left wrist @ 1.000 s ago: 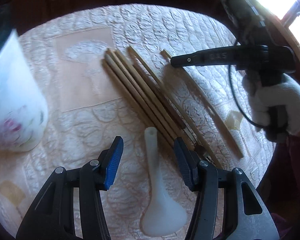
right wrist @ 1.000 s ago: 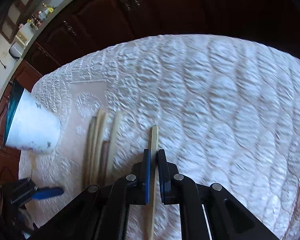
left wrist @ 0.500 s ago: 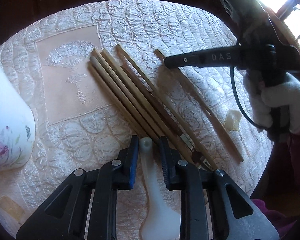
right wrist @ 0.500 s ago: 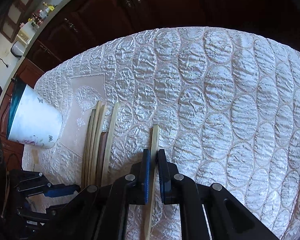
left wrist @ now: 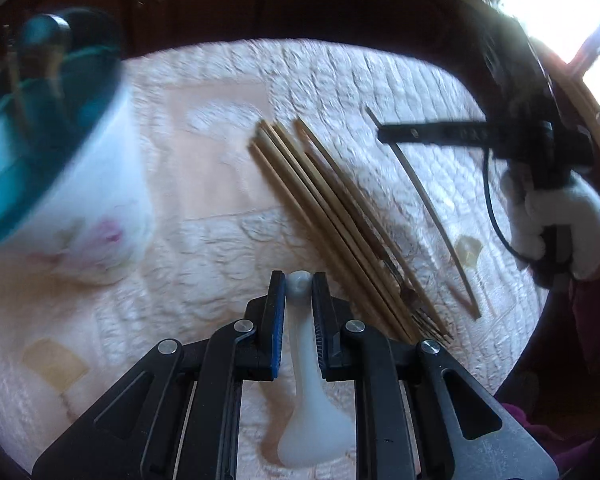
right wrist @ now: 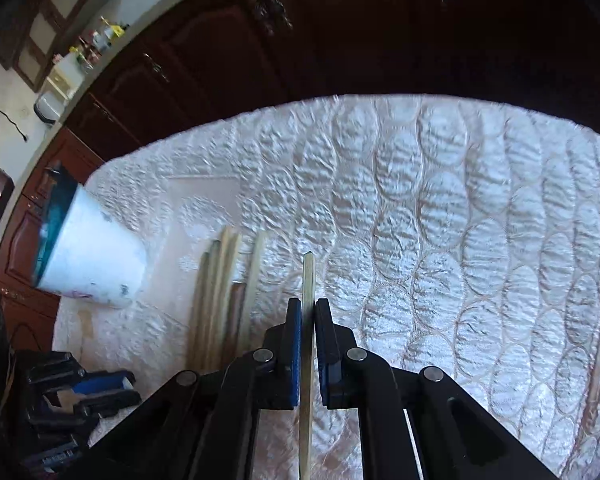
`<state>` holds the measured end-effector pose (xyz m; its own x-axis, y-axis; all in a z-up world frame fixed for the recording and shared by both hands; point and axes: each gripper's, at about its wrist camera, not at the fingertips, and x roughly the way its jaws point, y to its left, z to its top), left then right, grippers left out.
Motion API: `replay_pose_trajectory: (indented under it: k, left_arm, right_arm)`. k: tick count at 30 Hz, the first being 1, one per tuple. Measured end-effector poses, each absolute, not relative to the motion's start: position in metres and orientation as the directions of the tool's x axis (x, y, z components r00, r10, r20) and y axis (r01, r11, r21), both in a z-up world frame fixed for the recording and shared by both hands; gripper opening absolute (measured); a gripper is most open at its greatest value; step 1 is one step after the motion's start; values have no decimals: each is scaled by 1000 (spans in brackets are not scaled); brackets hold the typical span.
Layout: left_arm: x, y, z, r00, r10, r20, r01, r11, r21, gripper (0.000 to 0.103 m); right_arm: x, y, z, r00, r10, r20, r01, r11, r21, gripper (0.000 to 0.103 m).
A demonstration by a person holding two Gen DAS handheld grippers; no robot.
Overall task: Organize utensils
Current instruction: 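Lift the chopstick with the right gripper while the left lifts the ceramic spoon toward the cup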
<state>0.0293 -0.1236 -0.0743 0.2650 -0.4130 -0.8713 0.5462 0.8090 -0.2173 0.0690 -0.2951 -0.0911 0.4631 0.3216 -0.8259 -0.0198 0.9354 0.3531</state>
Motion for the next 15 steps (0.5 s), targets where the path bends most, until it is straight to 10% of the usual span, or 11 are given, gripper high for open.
replay_pose_trajectory:
  k: [15]
  left_arm:
    - [-8, -76, -13, 401, -431, -809, 514, 836, -191, 12]
  right_arm:
    - [1, -286, -10, 566, 363, -740, -144, 927, 345, 5]
